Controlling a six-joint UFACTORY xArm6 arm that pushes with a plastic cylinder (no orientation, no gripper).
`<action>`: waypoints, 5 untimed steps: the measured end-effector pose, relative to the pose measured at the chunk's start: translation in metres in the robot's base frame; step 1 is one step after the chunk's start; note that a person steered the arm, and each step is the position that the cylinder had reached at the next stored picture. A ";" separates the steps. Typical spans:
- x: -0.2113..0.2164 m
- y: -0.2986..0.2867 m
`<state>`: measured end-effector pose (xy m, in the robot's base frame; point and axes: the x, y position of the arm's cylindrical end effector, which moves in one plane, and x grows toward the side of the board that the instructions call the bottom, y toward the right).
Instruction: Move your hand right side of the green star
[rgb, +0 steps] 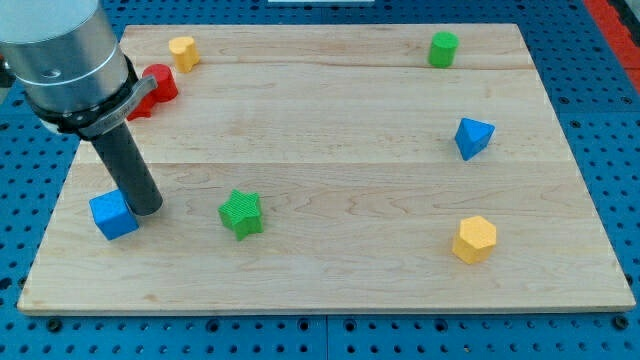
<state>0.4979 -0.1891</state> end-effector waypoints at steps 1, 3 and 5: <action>-0.007 -0.005; -0.016 -0.017; -0.059 -0.019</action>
<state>0.4394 -0.2078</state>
